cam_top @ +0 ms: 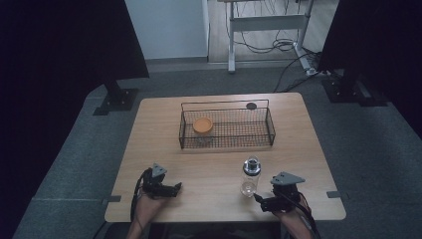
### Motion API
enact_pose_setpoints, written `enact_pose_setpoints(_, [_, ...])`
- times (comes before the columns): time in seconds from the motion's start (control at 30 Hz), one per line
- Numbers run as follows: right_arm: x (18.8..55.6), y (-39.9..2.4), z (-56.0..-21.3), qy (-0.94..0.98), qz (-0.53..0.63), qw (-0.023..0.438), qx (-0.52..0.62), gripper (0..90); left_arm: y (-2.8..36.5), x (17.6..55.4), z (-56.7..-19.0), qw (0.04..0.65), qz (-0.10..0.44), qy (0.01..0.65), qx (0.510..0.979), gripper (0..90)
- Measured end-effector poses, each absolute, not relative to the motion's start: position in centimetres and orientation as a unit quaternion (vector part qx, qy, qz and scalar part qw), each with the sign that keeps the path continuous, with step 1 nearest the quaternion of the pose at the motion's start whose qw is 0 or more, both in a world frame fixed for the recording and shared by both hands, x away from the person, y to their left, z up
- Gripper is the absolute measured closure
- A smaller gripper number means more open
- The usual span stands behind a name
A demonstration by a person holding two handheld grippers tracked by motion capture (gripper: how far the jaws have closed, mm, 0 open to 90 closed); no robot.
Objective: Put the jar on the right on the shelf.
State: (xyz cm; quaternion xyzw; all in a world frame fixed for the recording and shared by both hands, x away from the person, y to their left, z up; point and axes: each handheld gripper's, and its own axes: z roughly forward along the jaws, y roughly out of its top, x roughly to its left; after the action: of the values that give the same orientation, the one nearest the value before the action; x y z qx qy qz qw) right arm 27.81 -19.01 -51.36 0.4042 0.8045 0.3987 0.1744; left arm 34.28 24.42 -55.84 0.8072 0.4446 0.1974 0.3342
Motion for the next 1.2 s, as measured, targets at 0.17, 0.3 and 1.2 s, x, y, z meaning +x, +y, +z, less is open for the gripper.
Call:
enact_pose_setpoints(0.17, [28.0, -18.6, -50.9, 0.806, 0.404, 0.173, 0.397, 4.6, 24.4, 34.3, -55.8, 0.334, 0.197, 0.445, 0.807, 0.6])
enact_pose_setpoints(0.3, [28.3, -18.2, -50.5, 0.805, 0.415, 0.167, 0.39, 5.1, 24.4, 34.3, -55.8, 0.334, 0.198, 0.445, 0.807, 0.6])
enact_pose_setpoints(1.2, [30.2, -16.3, -48.6, 0.812, 0.428, 0.159, 0.364, 13.9, 24.4, 34.3, -55.8, 0.334, 0.198, 0.446, 0.806, 0.6])
